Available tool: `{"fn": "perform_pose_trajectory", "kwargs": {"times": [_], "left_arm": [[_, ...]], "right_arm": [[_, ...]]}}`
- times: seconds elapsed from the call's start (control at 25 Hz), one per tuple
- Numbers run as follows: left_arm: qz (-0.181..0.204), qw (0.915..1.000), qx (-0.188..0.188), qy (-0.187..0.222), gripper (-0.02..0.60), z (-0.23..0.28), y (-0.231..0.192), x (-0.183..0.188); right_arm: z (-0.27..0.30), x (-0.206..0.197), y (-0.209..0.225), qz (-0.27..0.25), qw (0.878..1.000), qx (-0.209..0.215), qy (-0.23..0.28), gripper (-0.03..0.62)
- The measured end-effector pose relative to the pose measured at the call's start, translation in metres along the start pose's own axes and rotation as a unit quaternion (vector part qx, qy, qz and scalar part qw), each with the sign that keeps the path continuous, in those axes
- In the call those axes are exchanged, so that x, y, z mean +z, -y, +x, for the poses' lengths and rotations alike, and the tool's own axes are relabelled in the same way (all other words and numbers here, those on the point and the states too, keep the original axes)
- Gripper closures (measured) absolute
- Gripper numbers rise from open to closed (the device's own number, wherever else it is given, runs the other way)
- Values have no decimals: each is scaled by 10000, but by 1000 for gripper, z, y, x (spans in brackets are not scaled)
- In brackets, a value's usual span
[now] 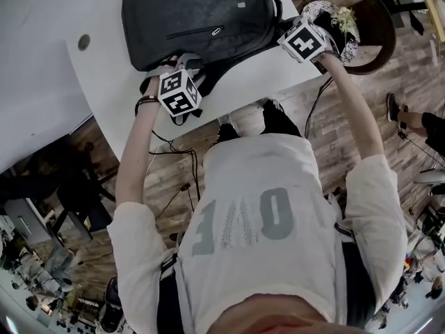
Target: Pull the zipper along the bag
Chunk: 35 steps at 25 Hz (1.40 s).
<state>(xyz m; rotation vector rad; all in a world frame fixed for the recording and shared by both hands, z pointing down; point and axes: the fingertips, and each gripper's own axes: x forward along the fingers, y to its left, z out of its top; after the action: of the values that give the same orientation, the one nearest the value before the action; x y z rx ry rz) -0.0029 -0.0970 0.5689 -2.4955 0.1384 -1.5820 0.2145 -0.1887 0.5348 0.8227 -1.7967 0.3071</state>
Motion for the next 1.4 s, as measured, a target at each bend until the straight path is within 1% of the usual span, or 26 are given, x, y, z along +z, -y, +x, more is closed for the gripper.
{"fn": "perform_pose_trajectory", "kwargs": {"times": [0.08, 0.28, 0.4, 0.48, 0.6, 0.8, 0.92, 1.04, 1.2, 1.32, 1.4], "left_arm": [[-8, 10000, 31, 51, 388, 2, -2, 0], [-29, 9998, 103, 154, 388, 2, -2, 1], [-24, 9998, 113, 188, 388, 4, -3, 4], [-25, 9997, 106, 203, 388, 5, -4, 5], [-41, 9997, 88, 220, 388, 6, -6, 7], [-33, 9996, 98, 259, 388, 8, -5, 9], [-14, 9996, 109, 263, 388, 6, -3, 7], [11, 9995, 138, 298, 388, 4, -2, 3], [32, 9993, 172, 338, 388, -1, 1, 1], [58, 9990, 217, 382, 388, -2, 0, 3], [73, 9988, 246, 426, 388, -2, 0, 4]], "right_arm": [[2, -3, -3, -26, 10000, 13, -25, 564], [-3, -7, -28, 308, 9988, 370, 83, 563], [-6, -10, -43, 352, 9981, 496, 138, 563], [-6, -9, -58, 331, 9969, 703, 133, 563], [-6, -7, -92, 258, 9938, 1068, 151, 563], [1, 2, -134, 425, 9877, 1477, 299, 563], [2, 11, -151, 408, 9869, 1537, 284, 563], [7, 22, -170, 567, 9847, 1617, 331, 562], [14, 42, -197, 612, 9816, 1764, 394, 560], [26, 53, -207, 575, 9802, 1822, 517, 560], [23, 60, -211, 501, 9802, 1853, 496, 560]]}}
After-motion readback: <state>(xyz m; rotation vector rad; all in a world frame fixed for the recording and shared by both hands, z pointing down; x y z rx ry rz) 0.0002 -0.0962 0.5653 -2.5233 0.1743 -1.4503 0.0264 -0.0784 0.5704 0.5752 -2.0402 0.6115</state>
